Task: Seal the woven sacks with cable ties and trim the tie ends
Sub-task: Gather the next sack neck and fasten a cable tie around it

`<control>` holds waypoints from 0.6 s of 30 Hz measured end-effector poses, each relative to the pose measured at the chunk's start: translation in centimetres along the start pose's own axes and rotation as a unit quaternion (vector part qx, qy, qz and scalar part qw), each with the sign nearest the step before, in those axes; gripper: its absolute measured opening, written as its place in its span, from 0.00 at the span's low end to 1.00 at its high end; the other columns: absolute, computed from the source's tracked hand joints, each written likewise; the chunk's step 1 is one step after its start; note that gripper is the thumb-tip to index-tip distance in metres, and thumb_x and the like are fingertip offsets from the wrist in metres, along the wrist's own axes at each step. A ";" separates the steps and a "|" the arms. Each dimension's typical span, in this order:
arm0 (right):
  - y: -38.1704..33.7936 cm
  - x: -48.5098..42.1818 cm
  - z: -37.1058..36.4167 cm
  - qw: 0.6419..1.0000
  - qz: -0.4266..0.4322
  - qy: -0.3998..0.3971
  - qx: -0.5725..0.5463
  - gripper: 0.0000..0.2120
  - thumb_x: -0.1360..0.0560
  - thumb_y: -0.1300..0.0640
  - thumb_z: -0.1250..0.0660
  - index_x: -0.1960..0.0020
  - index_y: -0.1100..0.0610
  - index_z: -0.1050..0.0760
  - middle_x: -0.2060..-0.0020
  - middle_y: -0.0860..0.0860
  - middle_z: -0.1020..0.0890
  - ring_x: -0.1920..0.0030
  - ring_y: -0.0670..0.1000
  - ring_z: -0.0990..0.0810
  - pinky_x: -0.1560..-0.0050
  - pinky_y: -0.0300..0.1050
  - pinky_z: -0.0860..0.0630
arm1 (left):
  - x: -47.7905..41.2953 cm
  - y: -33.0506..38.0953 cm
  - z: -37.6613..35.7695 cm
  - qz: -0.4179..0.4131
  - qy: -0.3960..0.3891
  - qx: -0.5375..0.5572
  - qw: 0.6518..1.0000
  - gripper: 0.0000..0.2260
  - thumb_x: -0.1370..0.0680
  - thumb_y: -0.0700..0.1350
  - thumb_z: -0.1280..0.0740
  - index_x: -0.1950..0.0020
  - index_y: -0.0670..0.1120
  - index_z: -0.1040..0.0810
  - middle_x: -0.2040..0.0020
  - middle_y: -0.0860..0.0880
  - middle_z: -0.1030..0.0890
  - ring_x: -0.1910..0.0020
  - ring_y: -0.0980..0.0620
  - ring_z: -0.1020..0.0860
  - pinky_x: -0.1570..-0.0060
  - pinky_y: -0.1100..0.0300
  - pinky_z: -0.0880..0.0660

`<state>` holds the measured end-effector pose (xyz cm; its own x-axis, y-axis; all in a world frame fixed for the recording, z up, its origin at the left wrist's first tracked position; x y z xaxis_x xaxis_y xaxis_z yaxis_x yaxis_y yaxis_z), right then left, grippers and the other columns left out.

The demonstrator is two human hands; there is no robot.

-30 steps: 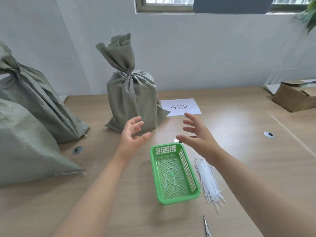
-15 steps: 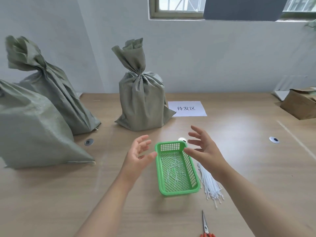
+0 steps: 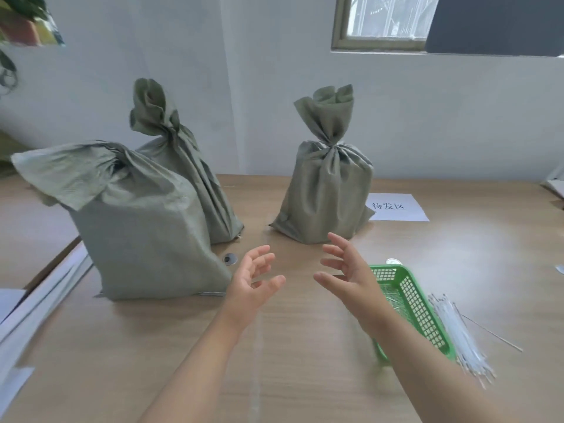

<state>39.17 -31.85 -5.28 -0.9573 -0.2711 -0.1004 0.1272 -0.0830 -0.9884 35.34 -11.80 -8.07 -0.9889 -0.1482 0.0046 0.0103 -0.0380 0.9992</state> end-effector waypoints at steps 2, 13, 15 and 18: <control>-0.4 -0.5 -2.6 1.000 -0.002 -0.010 -0.003 0.36 0.33 0.53 0.24 0.28 0.41 0.33 0.35 0.46 0.25 0.37 0.47 0.23 0.39 0.50 0.21 | 0.3 0.0 2.7 -0.001 0.014 0.005 1.000 0.32 0.36 0.57 0.25 0.33 0.60 0.28 0.34 0.56 0.21 0.34 0.56 0.25 0.31 0.46 0.28; -1.9 -4.2 -10.8 0.996 -0.003 -0.091 -0.007 0.34 0.26 0.60 0.25 0.27 0.40 0.34 0.35 0.43 0.25 0.37 0.44 0.23 0.45 0.40 0.23 | 2.7 0.5 14.4 -0.009 0.145 0.031 0.989 0.31 0.37 0.56 0.25 0.34 0.59 0.27 0.35 0.54 0.21 0.33 0.55 0.24 0.37 0.59 0.27; -2.2 -5.2 -12.3 0.996 -0.003 -0.093 -0.010 0.34 0.26 0.60 0.25 0.27 0.40 0.34 0.35 0.44 0.25 0.37 0.44 0.23 0.46 0.39 0.23 | 2.6 0.8 16.5 -0.012 0.159 0.033 0.987 0.31 0.37 0.56 0.25 0.35 0.60 0.26 0.35 0.54 0.21 0.34 0.55 0.24 0.36 0.57 0.28; -2.7 -6.8 -15.1 0.996 0.003 -0.092 -0.012 0.33 0.26 0.60 0.25 0.27 0.41 0.33 0.35 0.46 0.25 0.36 0.46 0.24 0.44 0.39 0.23 | 1.9 0.9 20.4 -0.014 0.176 0.036 0.984 0.31 0.37 0.56 0.25 0.34 0.60 0.26 0.34 0.54 0.21 0.34 0.57 0.24 0.36 0.57 0.28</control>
<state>41.36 -15.27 -3.64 -0.8927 -0.4422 -0.0867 0.1253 -0.0590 -0.9904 30.46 8.09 -6.32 -0.8764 -0.4810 -0.0235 -0.0386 0.0217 0.9990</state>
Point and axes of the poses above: each hand's wrist, its own x-axis away from the middle knuckle, its own z-axis out of the back of the hand, y = z × x, the point moved 10 cm from there along -x, towards the middle knuckle
